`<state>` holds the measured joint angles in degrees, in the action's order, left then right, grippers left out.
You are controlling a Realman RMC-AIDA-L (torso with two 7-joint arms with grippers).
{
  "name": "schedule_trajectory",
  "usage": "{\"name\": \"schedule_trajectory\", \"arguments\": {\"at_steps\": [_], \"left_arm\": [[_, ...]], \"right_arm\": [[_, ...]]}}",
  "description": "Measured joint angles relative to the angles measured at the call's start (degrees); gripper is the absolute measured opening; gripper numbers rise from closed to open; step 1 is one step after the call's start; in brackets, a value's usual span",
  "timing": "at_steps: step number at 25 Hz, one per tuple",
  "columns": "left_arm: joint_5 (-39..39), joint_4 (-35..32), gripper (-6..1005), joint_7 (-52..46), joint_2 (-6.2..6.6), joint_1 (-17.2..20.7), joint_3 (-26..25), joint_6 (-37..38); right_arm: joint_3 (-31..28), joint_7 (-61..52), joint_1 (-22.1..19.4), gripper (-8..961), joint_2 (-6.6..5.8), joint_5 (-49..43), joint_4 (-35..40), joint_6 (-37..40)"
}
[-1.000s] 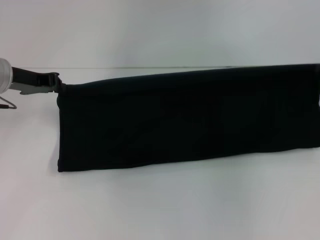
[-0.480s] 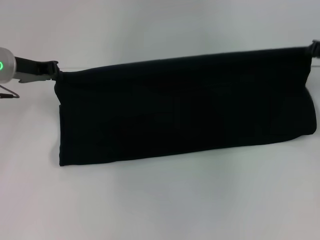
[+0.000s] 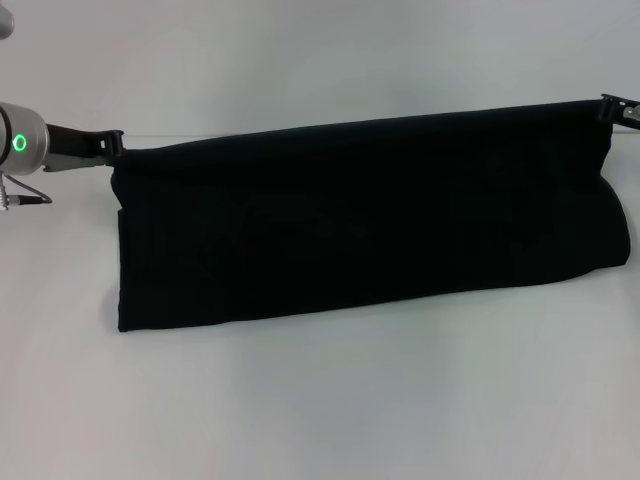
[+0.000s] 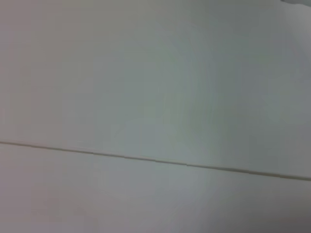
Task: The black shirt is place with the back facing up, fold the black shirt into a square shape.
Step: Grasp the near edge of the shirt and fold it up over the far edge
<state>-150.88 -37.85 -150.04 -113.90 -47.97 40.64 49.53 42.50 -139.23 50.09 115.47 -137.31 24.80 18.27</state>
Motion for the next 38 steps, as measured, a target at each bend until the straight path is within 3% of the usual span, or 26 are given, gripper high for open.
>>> {"name": "schedule_trajectory", "arguments": {"at_steps": [5, 14, 21, 31, 38], "left_arm": [[-0.51, -0.13, 1, -0.71, -0.75, 0.24, -0.01, -1.91], [-0.67, 0.18, 1, -1.39, -0.86, 0.73, -0.41, -3.53], [-0.23, -5.43, 1, -3.32, -2.67, 4.02, -0.7, -4.33], [-0.69, -4.11, 2, -4.16, -2.48, 3.67, -0.11, -6.06], [-0.38, -3.77, 12, -3.06, -2.78, 3.17, -0.14, -7.02]], "right_arm": [[2.09, 0.01, 0.19, 46, 0.35, -0.01, -0.67, -2.39], [2.46, 0.01, 0.19, 47, 0.01, 0.15, -0.5, -2.17], [2.47, -0.36, -0.1, 47, 0.75, 0.27, 2.12, -1.48], [6.64, 0.14, 1.62, 46, 1.69, 0.06, 0.36, -8.18], [7.05, 0.12, 1.64, 76, 0.77, -0.04, -0.29, -7.45]]}}
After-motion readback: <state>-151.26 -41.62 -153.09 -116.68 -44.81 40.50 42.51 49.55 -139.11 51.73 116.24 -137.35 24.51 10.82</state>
